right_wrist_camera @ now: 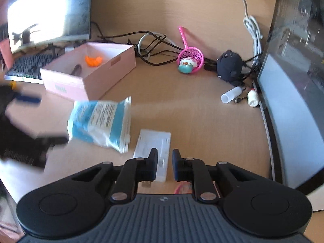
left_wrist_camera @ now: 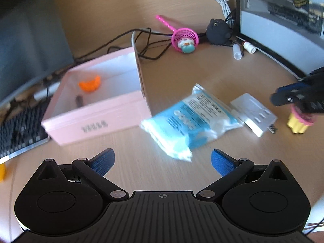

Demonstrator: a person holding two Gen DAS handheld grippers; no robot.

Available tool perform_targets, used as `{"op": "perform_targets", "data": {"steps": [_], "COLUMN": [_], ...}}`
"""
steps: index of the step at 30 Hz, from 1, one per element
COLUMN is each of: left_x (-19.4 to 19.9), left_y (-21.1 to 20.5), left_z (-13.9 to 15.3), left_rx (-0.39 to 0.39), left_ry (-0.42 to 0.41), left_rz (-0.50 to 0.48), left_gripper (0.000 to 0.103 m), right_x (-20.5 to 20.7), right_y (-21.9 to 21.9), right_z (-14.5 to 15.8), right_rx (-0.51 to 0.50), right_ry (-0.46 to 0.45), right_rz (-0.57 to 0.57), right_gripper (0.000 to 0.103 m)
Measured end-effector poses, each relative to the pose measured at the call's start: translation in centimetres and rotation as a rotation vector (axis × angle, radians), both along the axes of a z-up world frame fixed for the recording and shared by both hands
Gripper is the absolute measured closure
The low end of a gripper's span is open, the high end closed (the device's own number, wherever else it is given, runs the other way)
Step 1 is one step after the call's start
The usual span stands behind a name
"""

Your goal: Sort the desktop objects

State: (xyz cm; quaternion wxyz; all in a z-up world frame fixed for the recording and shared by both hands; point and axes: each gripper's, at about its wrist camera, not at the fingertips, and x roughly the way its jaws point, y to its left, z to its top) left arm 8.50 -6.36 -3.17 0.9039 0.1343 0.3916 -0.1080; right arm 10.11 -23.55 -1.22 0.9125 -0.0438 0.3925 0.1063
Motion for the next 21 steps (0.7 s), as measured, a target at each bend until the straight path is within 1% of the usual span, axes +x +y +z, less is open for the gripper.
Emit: {"op": "perform_targets", "data": {"steps": [3,6,7,8,9,10,12,15,16,17,18,19,21], "left_x": [-0.9,-1.9,-2.1,-2.4,-2.4,-2.5,-2.7,-2.9,-3.0,-3.1,-3.2,-3.3,-3.5], "left_y": [-0.2,-0.3,-0.2,0.0,0.3,0.6,1.5,2.7,3.0,3.3,3.6,3.9,4.3], "left_z": [0.1,0.4,0.5,0.6,0.7,0.7,0.6,0.4,0.3,0.3,0.3,0.2,0.2], "left_rx": [-0.044,-0.060,-0.060,-0.064,-0.067,-0.069,-0.067,-0.066,-0.063,-0.060,-0.060,-0.061,-0.058], "left_ry": [0.022,0.025,0.022,0.021,0.023,0.025,0.026,0.033,0.034,0.034,0.036,0.040,0.046], "left_rz": [0.016,0.001,0.000,0.005,0.013,0.025,0.054,0.088,0.095,0.100,0.105,0.109,0.107], "left_gripper": [0.000,0.000,0.000,0.000,0.000,0.000,0.000,0.000,0.000,0.000,0.000,0.000,0.000], "right_x": [2.1,4.3,5.0,5.6,6.1,6.4,6.6,6.1,5.8,5.3,4.9,4.4,4.0], "right_y": [-1.4,-2.2,-2.3,-2.2,-2.1,-1.8,-1.1,0.4,0.8,1.2,1.6,2.0,2.9], "right_z": [-0.2,-1.1,-1.3,-1.5,-1.6,-1.6,-1.4,-1.9,-2.1,-1.9,-1.6,-1.0,-0.1], "right_rx": [0.111,0.153,0.156,0.157,0.152,0.142,0.124,0.074,0.055,0.032,0.019,0.024,0.085], "right_ry": [0.098,0.168,0.186,0.195,0.196,0.193,0.185,0.192,0.186,0.156,0.119,0.085,0.065], "right_rz": [-0.013,-0.045,-0.052,-0.055,-0.054,-0.055,-0.031,0.029,0.031,0.021,0.035,0.065,0.112], "right_gripper": [0.088,0.087,0.083,0.071,0.064,0.051,0.041,0.041,0.042,0.042,0.042,0.042,0.042]}}
